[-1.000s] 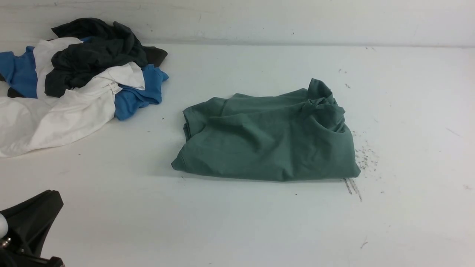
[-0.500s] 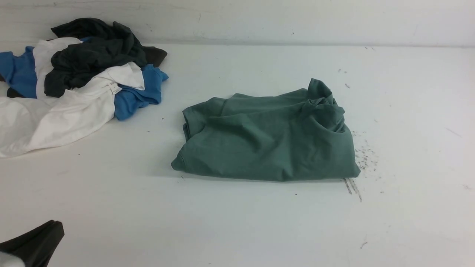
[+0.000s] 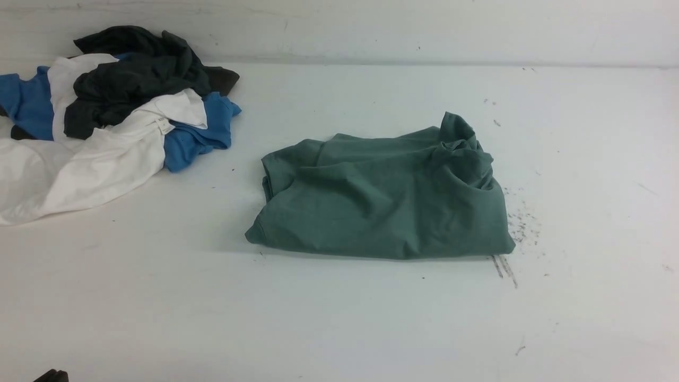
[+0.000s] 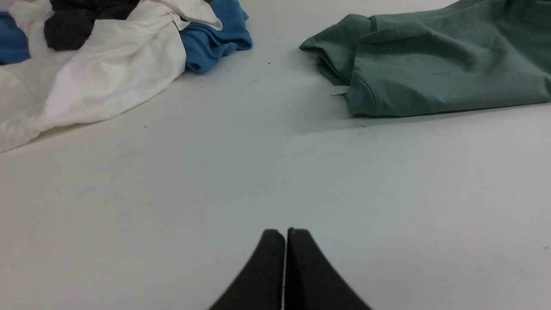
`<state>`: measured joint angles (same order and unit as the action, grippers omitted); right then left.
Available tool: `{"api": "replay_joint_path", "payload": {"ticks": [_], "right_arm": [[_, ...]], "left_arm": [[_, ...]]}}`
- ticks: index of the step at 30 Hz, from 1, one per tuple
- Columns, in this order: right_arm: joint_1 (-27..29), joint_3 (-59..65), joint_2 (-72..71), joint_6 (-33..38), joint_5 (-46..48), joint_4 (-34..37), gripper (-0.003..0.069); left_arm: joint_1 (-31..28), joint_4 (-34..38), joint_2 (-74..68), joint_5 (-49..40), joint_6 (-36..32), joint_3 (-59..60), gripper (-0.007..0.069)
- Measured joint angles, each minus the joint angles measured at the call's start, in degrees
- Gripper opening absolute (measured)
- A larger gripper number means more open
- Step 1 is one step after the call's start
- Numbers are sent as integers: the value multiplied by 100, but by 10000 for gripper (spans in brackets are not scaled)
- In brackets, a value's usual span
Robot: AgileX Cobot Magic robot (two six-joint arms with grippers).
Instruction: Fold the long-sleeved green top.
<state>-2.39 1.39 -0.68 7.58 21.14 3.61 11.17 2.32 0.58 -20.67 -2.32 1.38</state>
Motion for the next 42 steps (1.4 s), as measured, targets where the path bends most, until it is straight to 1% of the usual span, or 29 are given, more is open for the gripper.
{"api": "replay_joint_path", "payload": {"ticks": [9, 42], "right_arm": [[0, 0, 0, 0, 0, 0, -15], [0, 0, 0, 0, 0, 0, -15]], "left_arm": [[-125, 0, 0, -18, 2, 1, -4], [-125, -6, 0, -18, 7, 1, -4]]}}
